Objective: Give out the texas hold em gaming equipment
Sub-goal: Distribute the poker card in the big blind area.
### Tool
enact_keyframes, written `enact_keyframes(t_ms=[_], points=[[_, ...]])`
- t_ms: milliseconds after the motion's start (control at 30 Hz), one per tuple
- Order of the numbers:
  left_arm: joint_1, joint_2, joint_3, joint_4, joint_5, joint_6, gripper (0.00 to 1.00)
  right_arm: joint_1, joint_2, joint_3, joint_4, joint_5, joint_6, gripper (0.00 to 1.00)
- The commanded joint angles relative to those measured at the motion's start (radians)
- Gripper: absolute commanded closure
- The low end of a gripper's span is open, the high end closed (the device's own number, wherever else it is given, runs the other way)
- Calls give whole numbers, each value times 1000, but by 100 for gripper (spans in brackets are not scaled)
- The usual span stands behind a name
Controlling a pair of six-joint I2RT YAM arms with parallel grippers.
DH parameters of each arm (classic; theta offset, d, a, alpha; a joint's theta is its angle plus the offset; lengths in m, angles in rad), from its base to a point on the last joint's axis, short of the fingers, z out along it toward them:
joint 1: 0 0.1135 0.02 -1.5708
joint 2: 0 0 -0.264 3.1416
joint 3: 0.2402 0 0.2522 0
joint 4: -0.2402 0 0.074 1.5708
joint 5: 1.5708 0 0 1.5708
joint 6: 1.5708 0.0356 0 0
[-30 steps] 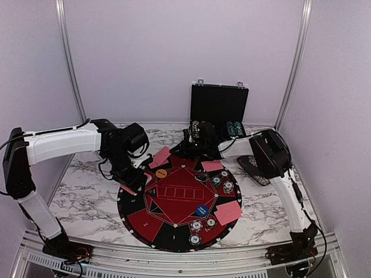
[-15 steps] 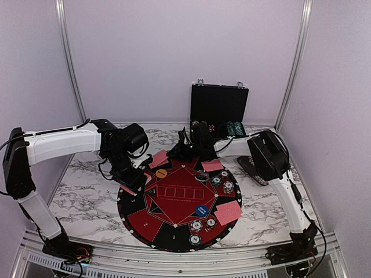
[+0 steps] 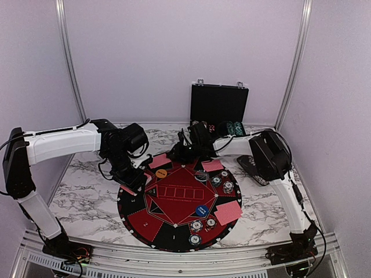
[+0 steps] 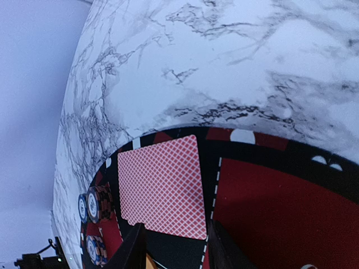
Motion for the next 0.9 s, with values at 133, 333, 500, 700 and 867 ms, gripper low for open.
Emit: enact_keyframes(t_ms=[133, 333, 500, 700, 867], points=[[4, -33, 0, 12, 17, 5, 50, 5, -106, -18, -58, 42, -42, 53], [1, -24, 10, 12, 18, -1, 50, 6, -218, -112, -20, 3, -46, 41], [-7, -10, 30, 10, 17, -6, 50, 3, -324, -248, 87, -89, 1, 37], [-22, 12, 55, 9, 15, -12, 50, 5, -429, -410, 227, -200, 85, 32], [-30, 22, 72, 5, 13, -15, 50, 14, -489, -505, 282, -250, 125, 29]])
